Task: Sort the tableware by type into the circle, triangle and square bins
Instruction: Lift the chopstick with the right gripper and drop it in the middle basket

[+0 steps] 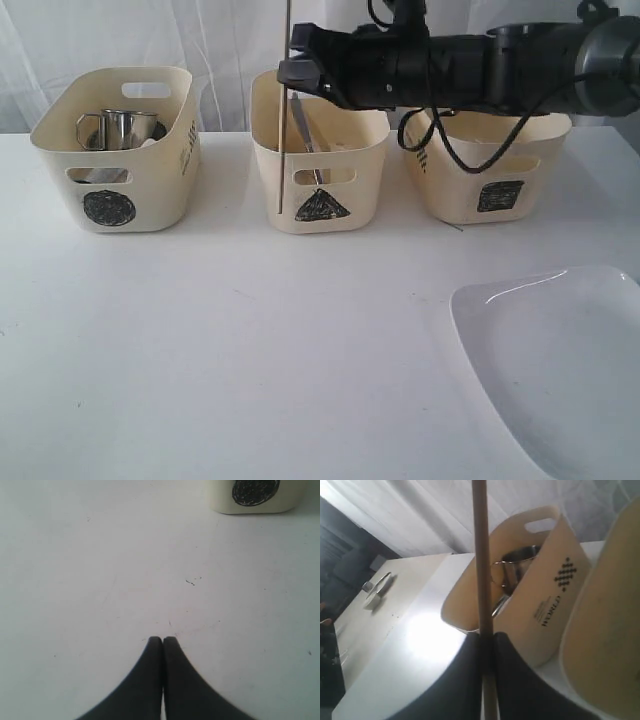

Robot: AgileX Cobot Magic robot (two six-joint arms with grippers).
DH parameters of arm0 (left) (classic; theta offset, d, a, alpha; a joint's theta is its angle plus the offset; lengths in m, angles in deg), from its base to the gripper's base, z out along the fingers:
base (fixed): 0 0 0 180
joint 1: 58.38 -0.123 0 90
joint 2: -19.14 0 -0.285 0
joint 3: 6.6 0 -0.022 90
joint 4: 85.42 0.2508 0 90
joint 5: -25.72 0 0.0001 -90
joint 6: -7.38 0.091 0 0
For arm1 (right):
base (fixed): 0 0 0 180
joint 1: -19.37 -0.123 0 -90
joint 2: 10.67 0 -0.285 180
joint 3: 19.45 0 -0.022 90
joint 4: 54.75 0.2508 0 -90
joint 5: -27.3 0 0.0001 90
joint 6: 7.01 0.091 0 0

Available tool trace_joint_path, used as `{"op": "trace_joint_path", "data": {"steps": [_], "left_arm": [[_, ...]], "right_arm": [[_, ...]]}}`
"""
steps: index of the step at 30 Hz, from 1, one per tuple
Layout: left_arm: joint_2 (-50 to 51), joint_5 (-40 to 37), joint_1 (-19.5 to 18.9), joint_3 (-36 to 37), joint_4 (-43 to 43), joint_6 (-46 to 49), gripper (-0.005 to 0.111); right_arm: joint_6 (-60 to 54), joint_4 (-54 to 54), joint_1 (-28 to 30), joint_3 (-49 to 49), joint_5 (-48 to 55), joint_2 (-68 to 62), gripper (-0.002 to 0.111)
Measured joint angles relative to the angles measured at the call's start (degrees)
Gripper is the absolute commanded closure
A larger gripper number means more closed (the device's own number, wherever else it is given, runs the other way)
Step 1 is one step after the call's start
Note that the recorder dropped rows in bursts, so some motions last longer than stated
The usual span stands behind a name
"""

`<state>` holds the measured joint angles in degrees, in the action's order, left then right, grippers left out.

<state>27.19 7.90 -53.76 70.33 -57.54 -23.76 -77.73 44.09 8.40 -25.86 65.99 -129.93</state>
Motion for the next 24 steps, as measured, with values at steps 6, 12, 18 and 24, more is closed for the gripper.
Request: {"op": "trace_joint_path", "data": {"steps": [6, 12, 18, 24], "left_arm": [[0.0, 0.0, 0.0, 0.0, 0.0, 0.0, 0.107], [0.0, 0.0, 0.0, 0.0, 0.0, 0.0, 0.107], [0.0, 0.0, 0.0, 0.0, 0.0, 0.0, 0.107], [0.0, 0.0, 0.0, 0.0, 0.0, 0.0, 0.107]], "right_arm": [[-10.9, 0.4, 2.3, -5.6, -1.5, -6.2, 0.108], [-15.3, 1.0, 2.3, -16.9, -11.3, -9.4, 0.108], [-15.3, 1.1, 2.3, -24.2, -12.4, -14.1, 0.108], [-14.9, 1.2, 2.3, -27.6, -17.4, -17.8, 0.103]]}}
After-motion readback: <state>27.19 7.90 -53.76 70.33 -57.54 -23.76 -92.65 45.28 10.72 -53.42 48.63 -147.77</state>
